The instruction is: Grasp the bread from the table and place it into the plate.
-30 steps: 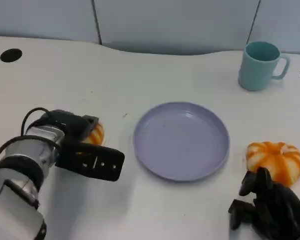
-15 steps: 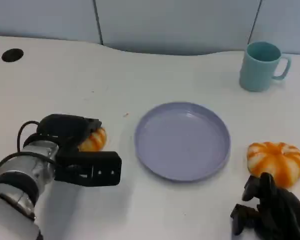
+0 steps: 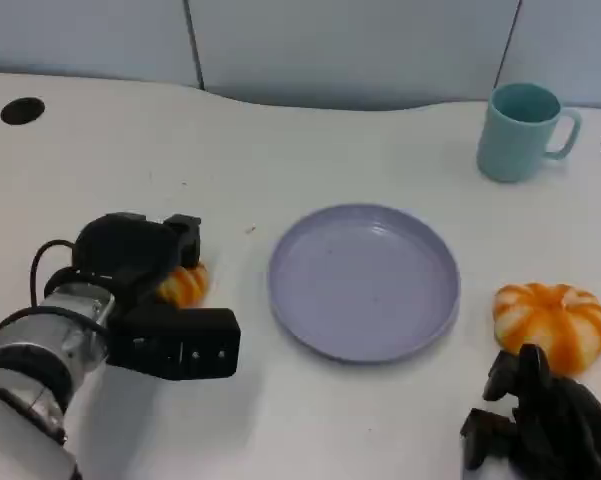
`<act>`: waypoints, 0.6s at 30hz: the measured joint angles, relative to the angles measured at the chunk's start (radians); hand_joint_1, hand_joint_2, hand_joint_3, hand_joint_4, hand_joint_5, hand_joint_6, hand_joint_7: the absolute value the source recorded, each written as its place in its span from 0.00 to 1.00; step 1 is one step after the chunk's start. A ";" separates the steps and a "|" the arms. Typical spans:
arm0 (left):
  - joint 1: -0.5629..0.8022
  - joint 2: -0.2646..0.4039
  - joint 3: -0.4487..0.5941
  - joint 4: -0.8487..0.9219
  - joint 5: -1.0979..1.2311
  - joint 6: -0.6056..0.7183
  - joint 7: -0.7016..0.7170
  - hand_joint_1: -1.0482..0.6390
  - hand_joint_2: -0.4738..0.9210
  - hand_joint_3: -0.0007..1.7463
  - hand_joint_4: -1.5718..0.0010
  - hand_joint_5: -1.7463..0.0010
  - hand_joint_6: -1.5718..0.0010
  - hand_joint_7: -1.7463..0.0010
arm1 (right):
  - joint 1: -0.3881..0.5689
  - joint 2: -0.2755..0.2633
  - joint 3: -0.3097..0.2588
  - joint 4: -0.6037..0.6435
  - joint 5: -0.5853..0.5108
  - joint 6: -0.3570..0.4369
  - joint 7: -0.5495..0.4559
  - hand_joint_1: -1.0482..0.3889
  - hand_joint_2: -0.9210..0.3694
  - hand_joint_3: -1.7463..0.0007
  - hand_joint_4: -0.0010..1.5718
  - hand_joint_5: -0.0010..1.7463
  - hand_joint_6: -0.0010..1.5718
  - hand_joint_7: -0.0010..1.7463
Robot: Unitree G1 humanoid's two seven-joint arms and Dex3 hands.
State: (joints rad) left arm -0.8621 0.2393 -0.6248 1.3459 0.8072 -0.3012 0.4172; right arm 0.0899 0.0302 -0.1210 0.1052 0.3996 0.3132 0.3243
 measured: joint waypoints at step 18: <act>-0.053 -0.014 0.069 -0.051 -0.042 -0.187 0.204 0.52 0.86 0.41 0.48 0.00 0.60 0.00 | -0.035 -0.012 -0.015 0.068 0.005 -0.048 0.056 0.40 0.00 0.71 0.83 0.74 0.74 0.72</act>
State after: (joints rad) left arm -0.9155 0.2257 -0.5559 1.2952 0.7651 -0.4886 0.6216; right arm 0.0552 0.0183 -0.1358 0.1735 0.4051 0.2648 0.3801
